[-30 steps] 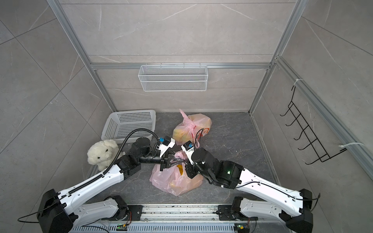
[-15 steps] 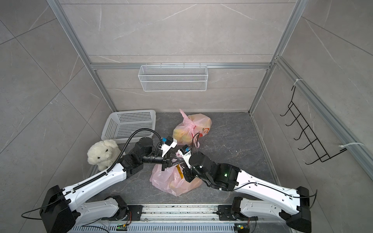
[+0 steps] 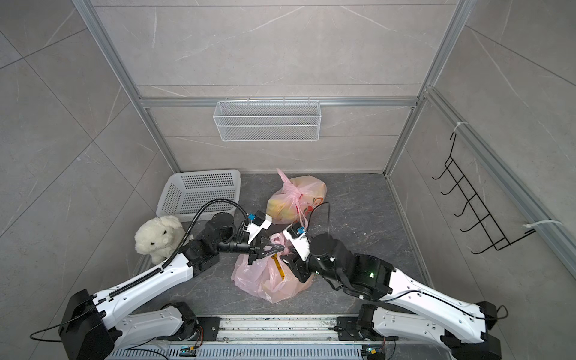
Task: Place the banana into a plastic bag & tie a knot
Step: Cross the plastic bag at the center of the board.
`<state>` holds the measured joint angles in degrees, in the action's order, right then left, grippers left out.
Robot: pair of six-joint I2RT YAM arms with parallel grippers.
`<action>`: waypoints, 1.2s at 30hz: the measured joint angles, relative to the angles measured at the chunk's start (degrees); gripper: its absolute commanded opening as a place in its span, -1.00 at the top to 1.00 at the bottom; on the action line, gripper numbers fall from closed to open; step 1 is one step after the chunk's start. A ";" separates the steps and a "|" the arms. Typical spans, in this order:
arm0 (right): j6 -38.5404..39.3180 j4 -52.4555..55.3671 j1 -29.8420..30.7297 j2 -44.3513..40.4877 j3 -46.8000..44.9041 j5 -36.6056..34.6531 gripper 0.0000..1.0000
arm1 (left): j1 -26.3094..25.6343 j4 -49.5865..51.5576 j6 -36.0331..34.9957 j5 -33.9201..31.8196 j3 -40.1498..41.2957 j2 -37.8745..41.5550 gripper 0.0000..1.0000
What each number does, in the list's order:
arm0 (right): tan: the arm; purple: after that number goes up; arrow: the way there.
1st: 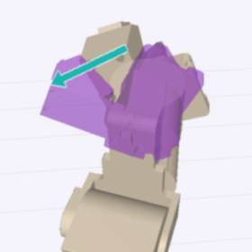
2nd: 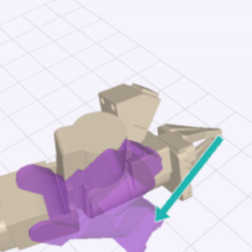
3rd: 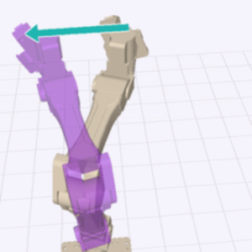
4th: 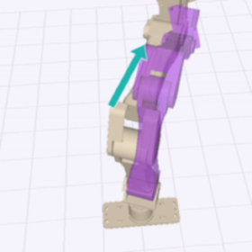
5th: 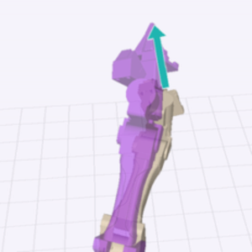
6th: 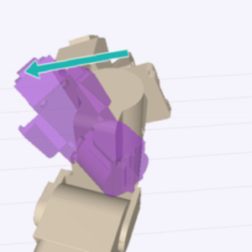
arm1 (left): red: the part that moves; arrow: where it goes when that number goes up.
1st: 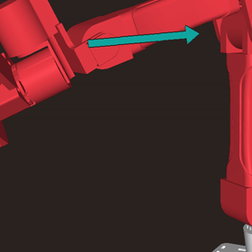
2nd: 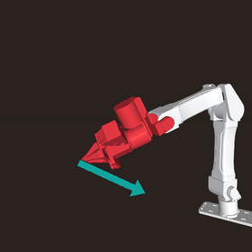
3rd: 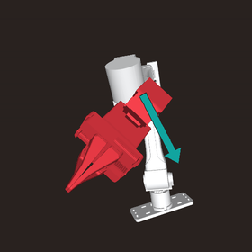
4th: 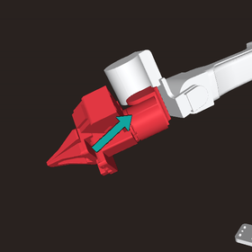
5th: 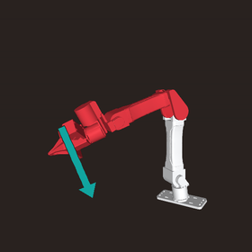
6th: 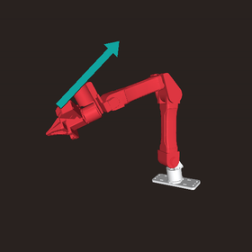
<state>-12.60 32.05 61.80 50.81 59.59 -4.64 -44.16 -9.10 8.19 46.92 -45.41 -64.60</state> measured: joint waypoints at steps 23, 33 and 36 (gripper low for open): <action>4.98 7.13 -1.27 5.95 0.63 2.08 0.05 | 0.00 -0.42 -0.96 3.78 0.44 1.31 1.00; 5.16 5.18 1.38 8.02 1.51 0.61 -0.01 | 0.00 -0.44 -0.94 5.68 0.44 1.29 1.00; 5.16 4.11 1.42 8.02 1.51 0.81 -0.02 | 0.00 -0.52 -0.94 6.16 0.44 1.16 1.00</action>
<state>-7.44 36.16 63.22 58.83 61.10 -3.84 -44.16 -9.63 7.25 53.08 -44.97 -63.44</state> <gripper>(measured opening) 0.505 0.058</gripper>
